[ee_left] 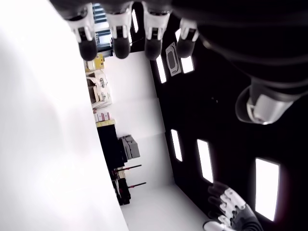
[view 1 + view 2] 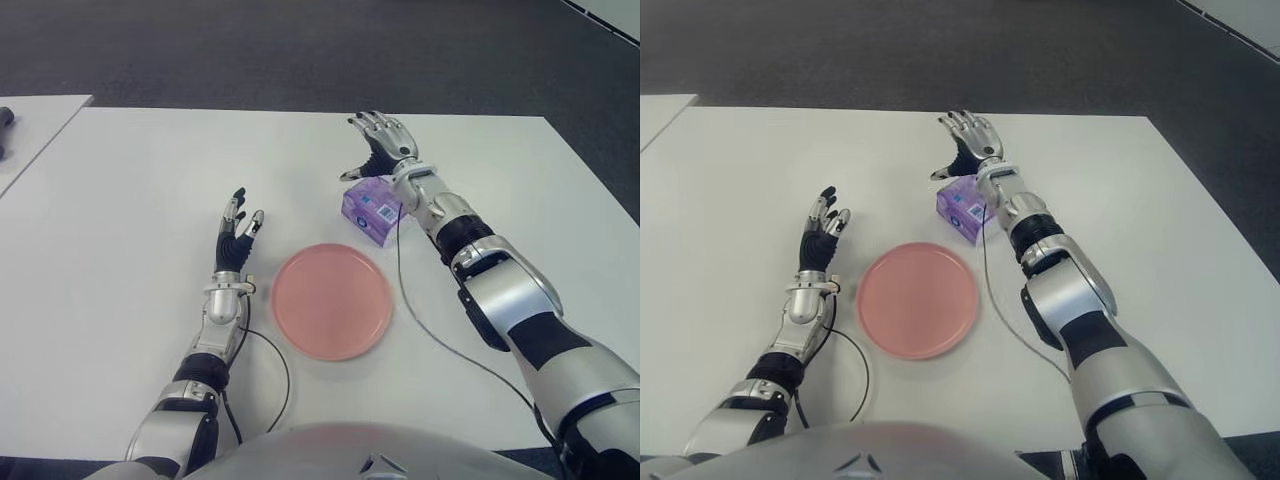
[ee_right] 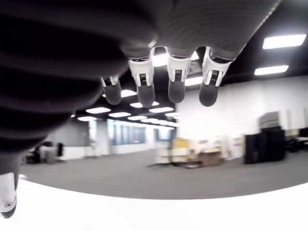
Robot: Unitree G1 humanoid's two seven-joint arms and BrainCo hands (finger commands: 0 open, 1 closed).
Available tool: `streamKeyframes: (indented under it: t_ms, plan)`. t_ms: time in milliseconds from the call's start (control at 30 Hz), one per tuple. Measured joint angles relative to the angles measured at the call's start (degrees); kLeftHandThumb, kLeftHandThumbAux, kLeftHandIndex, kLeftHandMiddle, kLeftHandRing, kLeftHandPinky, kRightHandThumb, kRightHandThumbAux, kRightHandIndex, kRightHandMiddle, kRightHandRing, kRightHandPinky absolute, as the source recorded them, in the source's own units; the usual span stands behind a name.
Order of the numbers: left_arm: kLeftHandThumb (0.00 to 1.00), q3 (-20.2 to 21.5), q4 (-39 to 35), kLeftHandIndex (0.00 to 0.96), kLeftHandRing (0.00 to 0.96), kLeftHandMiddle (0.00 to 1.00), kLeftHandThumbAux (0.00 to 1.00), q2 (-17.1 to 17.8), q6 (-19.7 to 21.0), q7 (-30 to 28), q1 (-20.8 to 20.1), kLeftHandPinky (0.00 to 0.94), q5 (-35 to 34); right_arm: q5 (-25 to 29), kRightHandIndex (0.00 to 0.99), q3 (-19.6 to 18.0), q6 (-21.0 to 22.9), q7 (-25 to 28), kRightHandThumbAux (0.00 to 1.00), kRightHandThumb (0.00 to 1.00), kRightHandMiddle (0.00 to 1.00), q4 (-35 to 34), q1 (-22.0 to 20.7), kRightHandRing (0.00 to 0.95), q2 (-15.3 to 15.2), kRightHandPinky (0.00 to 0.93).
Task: Put the tissue paper into the plate.
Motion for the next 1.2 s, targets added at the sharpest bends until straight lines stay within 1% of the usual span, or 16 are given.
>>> streamKeyframes:
  t_ms: [167,300,467,700,900,1200]
  plan:
    - [0.000,-0.06,-0.08,0.000,0.000,0.000,0.403,0.01,-0.10,0.00,-0.02,0.000,0.00,0.13,0.000,1.02,0.39,-0.57,0.538,0.139,0.005,2.56,0.00,0.000,0.35,0.000]
    - [0.000,-0.13,-0.08,0.000,0.000,0.000,0.407,0.03,-0.15,0.00,-0.02,0.000,-0.01,0.16,0.000,1.75,0.72,-1.14,0.539,0.132,0.006,3.34,-0.01,0.000,0.99,0.000]
    - [0.000,-0.23,-0.12,0.000,0.000,0.000,0.403,0.05,-0.39,0.00,-0.01,0.000,-0.03,0.14,0.000,2.60,1.46,-1.67,0.526,0.116,0.005,4.23,0.00,0.000,2.03,0.000]
    - [0.000,-0.37,-0.52,0.000,0.000,0.000,0.406,0.08,-0.39,-0.01,0.10,0.000,-0.09,0.40,0.000,3.40,1.87,-2.02,0.499,0.105,0.005,4.71,0.00,0.000,2.61,0.000]
    - [0.000,-0.42,-0.45,0.000,0.000,0.000,0.411,0.09,-0.60,-0.01,0.13,0.000,-0.35,0.70,0.000,3.81,1.94,-2.04,0.488,0.093,0.003,5.16,0.04,0.000,2.50,0.000]
    - [0.000,-0.49,0.04,0.000,0.000,0.000,0.409,0.11,-1.66,-0.01,-0.02,0.000,-0.65,0.99,0.000,3.85,3.02,-1.98,0.497,0.085,0.002,5.73,0.28,0.000,1.31,0.000]
